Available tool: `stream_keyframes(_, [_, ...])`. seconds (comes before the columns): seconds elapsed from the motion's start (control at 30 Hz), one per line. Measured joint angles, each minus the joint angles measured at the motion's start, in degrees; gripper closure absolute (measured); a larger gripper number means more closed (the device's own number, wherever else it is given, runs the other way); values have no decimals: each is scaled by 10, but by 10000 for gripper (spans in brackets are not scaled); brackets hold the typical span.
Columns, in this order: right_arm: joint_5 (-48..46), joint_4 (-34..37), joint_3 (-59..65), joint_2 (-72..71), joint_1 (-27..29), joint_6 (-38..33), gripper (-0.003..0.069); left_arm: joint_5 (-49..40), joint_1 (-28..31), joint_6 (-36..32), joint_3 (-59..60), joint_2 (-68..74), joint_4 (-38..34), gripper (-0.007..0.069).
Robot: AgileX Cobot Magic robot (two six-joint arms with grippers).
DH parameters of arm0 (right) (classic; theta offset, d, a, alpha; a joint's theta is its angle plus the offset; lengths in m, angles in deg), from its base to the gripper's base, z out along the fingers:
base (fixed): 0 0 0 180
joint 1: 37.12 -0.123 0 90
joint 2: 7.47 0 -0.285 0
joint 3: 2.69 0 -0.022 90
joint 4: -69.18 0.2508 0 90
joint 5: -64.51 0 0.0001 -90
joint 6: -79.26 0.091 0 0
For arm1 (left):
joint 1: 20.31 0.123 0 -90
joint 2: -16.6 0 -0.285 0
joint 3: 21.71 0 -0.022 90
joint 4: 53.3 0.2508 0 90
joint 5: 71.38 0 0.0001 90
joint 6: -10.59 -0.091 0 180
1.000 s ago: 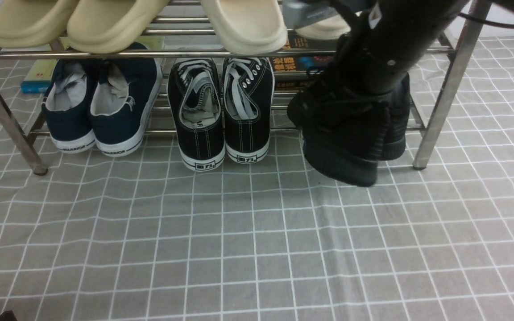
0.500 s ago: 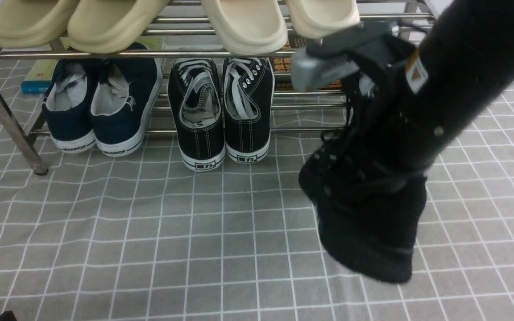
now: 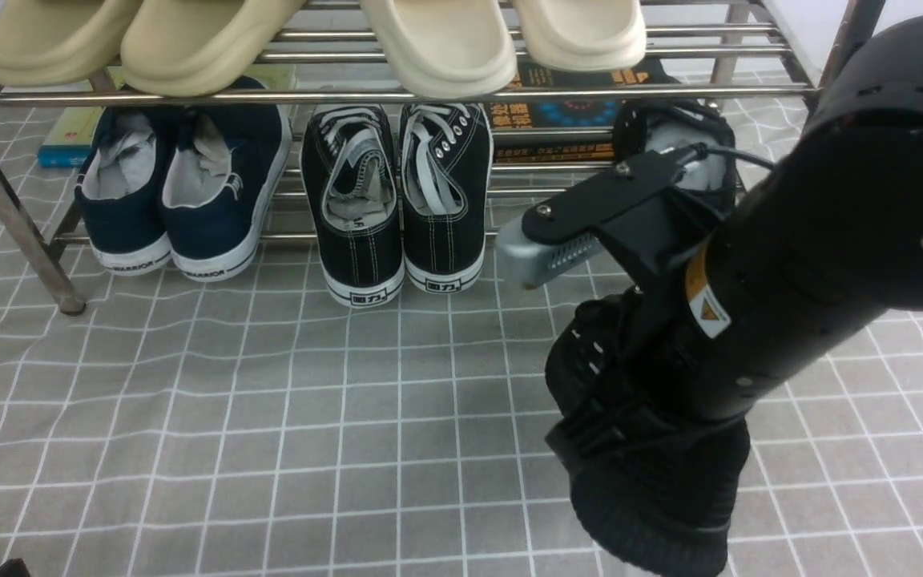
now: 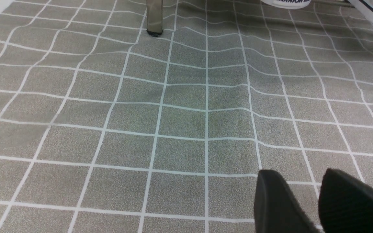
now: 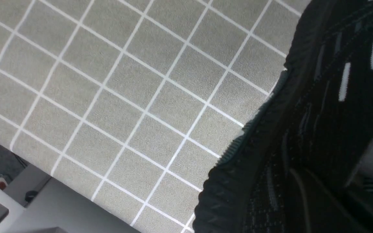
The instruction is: Take the shoes off the shelf with your hand from the grey coffee tablecloth.
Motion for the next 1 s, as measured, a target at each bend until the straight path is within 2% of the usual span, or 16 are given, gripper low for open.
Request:
stream_keyframes(0.57, [3,-1,1,0,0,15,648,0,0,0,0,0,0,384])
stream_keyframes(0.8, [65,-4,8,0,0,30,648,0,0,0,0,0,0,384])
stream_keyframes(1.0, [132,-45,40,8,0,65,648,0,0,0,0,0,0,384])
